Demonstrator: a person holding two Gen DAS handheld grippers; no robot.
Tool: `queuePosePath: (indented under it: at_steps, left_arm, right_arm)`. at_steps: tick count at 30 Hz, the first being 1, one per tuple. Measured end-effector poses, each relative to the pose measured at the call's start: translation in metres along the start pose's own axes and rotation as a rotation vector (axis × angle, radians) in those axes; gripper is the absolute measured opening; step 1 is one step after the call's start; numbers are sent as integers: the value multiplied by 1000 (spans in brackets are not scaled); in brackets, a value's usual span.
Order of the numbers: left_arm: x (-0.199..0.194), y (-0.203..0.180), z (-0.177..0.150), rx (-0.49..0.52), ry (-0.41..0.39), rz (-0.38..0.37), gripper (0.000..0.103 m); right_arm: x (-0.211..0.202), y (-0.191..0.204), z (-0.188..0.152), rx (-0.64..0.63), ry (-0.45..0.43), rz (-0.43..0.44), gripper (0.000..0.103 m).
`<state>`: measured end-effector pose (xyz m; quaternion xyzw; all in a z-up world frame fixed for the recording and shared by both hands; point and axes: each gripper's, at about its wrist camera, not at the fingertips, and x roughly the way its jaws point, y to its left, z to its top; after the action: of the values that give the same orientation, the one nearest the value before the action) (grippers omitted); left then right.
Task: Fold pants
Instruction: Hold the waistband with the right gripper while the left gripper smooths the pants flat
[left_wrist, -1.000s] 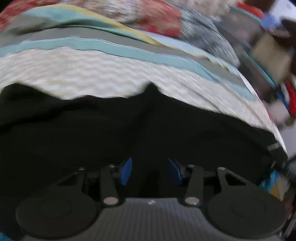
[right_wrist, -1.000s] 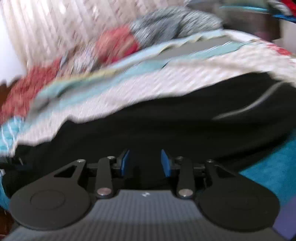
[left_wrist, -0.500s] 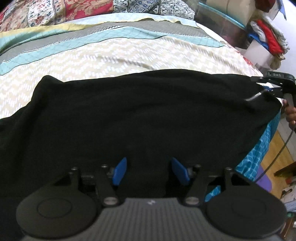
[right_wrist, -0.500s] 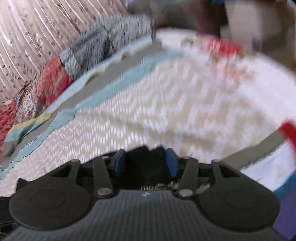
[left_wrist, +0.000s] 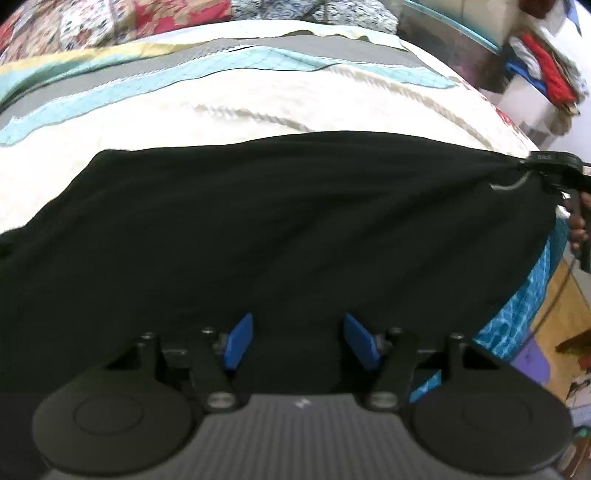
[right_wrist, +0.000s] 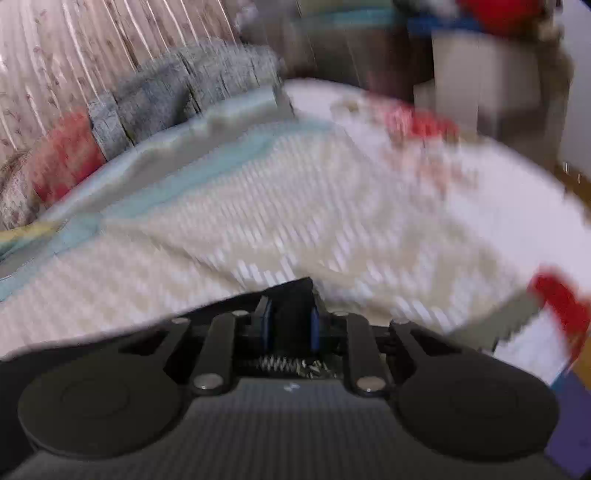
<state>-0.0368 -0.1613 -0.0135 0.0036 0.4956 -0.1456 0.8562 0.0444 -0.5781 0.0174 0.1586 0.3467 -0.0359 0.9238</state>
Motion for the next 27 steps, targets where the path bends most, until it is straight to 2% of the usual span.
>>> queuePosePath:
  at_steps: [2, 4, 7, 11, 14, 20, 23, 27]
  left_arm:
    - [1, -3, 0, 10, -1, 0, 59]
    - [0, -5, 1, 8, -1, -9, 59]
    - [-9, 2, 5, -22, -8, -70, 59]
    - [-28, 5, 10, -39, -75, -147, 59]
    - [-29, 5, 17, -58, -81, -193, 59]
    - [-9, 8, 11, -88, -4, -218, 59]
    - [-8, 8, 6, -99, 6, -219, 59]
    - [-7, 12, 5, -112, 5, -218, 59]
  right_arm:
    - [-4, -16, 0, 123, -17, 57, 28]
    - [-17, -27, 2, 209, -25, 113, 45]
    - [-55, -35, 1, 270, -159, 127, 46]
    - [-97, -60, -28, 403, -206, 150, 47]
    - [-103, -70, -55, 514, -185, 209, 47]
    - [-109, -61, -101, 745, -156, 336, 47]
    - [-100, -52, -105, 824, -128, 399, 47]
    - [-90, -39, -92, 824, -97, 428, 48]
